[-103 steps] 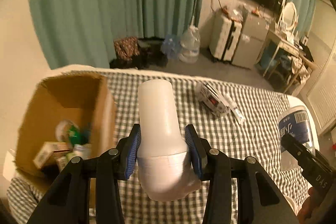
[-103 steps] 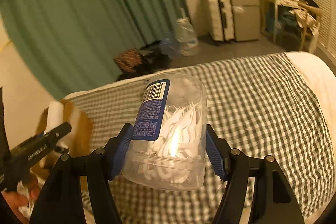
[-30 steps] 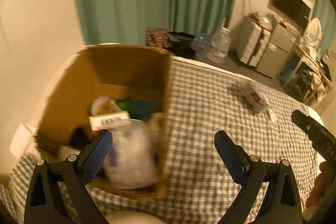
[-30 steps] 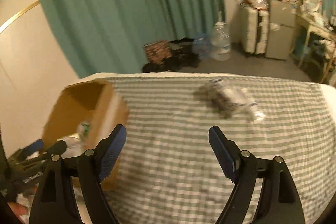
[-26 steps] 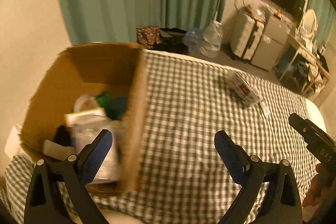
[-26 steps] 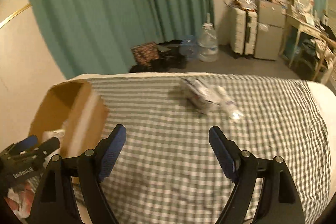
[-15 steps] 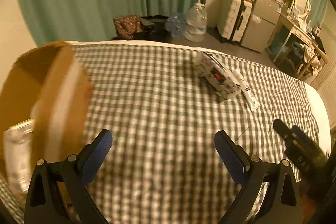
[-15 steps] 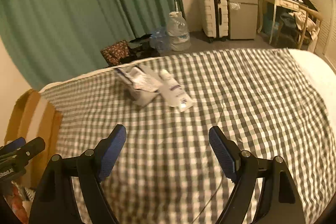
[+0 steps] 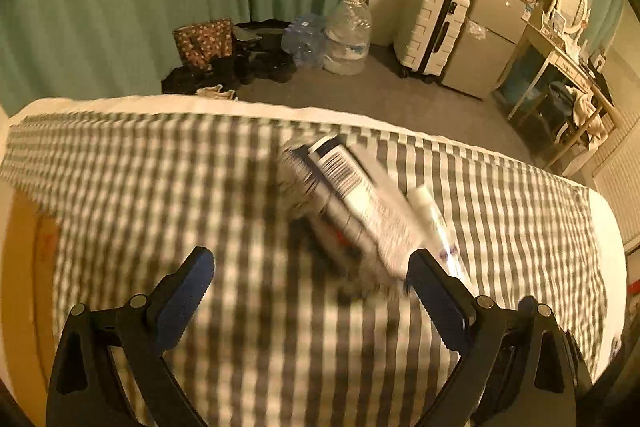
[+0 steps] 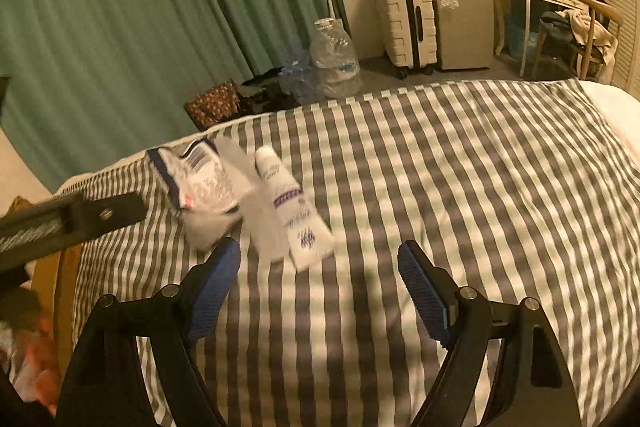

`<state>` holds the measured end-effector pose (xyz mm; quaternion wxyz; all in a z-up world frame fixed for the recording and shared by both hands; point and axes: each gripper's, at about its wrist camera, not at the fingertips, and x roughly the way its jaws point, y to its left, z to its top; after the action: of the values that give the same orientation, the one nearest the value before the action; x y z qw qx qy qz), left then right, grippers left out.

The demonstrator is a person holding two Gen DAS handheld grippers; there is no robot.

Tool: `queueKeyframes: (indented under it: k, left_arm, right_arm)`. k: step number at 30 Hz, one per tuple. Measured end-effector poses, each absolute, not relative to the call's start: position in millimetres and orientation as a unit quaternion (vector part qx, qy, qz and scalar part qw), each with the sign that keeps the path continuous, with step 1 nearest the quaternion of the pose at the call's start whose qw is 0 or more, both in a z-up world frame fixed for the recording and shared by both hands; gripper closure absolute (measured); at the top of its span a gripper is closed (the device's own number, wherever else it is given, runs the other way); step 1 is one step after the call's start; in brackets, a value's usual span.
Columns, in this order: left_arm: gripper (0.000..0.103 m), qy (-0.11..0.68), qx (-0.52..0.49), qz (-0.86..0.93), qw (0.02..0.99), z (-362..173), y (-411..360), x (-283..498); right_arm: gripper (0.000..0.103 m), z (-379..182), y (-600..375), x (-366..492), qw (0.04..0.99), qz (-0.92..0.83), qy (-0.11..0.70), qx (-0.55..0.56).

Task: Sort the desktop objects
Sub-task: 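Grasp the white-and-navy barcode packet with the left gripper while the right grasps the BOP tube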

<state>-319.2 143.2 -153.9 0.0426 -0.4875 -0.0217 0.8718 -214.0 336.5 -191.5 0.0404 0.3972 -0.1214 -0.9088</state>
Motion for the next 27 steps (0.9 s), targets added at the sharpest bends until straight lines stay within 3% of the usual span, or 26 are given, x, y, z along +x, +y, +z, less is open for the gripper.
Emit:
queueKeyframes:
  k: [3,5,8,11,15,27]
  left_arm:
    - [0.021,-0.011,-0.513,0.856,0.061,-174,154,-341]
    - [0.049,-0.009,-0.529,0.845,0.076,-184,158,-351]
    - [0.065,-0.038,-0.524,0.845,0.102,-189,157,-355]
    - [0.076,-0.035,-0.52,0.846,0.112,-189,157,-358]
    - [0.087,-0.031,-0.516,0.848,0.113,-183,149,-359]
    - [0.089,0.028,-0.531,0.846,0.041,-173,88,-308]
  right_arm:
    - [0.022,-196,332,-225,0.048,-0.911,-0.101,0.397]
    - [0.022,-198,328,-230,0.061,-0.912,-0.096,0.395]
    - [0.032,-198,319,-233,0.085,-0.911,-0.09,0.394]
    - [0.033,-200,304,-240,0.098,-0.91,-0.077,0.396]
    - [0.039,-207,292,-248,0.111,-0.904,-0.072,0.406]
    - [0.04,-205,294,-253,0.102,-0.909,-0.067,0.398]
